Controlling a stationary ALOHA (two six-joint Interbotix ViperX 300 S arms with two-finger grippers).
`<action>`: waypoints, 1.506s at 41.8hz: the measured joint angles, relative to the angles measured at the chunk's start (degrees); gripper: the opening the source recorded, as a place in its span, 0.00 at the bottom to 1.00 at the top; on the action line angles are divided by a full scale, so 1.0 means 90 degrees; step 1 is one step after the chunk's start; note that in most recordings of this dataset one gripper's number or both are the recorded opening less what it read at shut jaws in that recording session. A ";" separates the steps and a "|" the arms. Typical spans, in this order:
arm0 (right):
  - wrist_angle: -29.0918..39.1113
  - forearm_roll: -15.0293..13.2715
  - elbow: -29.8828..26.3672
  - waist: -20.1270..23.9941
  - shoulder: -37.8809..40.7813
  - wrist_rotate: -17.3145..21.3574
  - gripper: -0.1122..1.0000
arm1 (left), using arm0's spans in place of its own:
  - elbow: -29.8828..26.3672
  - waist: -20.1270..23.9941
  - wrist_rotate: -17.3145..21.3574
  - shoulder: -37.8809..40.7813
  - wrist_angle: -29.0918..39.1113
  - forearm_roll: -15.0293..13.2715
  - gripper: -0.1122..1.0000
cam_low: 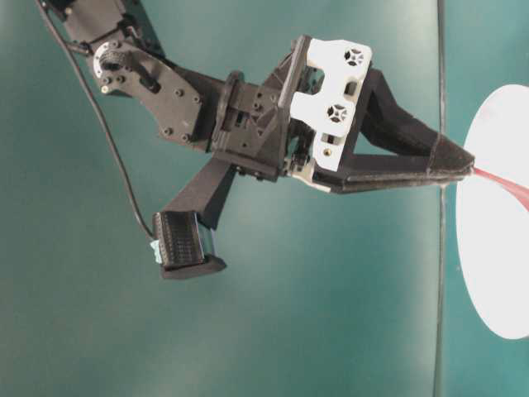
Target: Grip the spoon and scoop the red block from the bowl with right arm.
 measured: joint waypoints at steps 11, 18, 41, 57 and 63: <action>-0.0146 -0.0127 -0.0049 -0.0029 0.0010 0.0039 0.32 | 0.0000 -0.0010 0.0000 0.0000 0.0000 0.0010 0.10; -0.0166 -0.0166 -0.0137 -0.0088 0.0000 0.0039 0.32 | 0.0000 0.0000 0.0000 0.0000 0.0000 0.0000 0.10; -0.0146 -0.0176 -0.0244 -0.0137 -0.0078 0.0049 0.32 | 0.0000 0.0000 -0.0010 0.0000 0.0000 0.0010 0.10; -0.0332 -0.0176 0.0098 -0.0127 -0.0400 0.0479 0.32 | 0.0000 0.0000 0.0000 0.0010 0.0000 0.0010 0.10; -0.0850 -0.0156 0.0449 -0.0137 -0.0605 0.0537 0.32 | 0.0000 0.0000 -0.0010 0.0010 0.0000 0.0000 0.10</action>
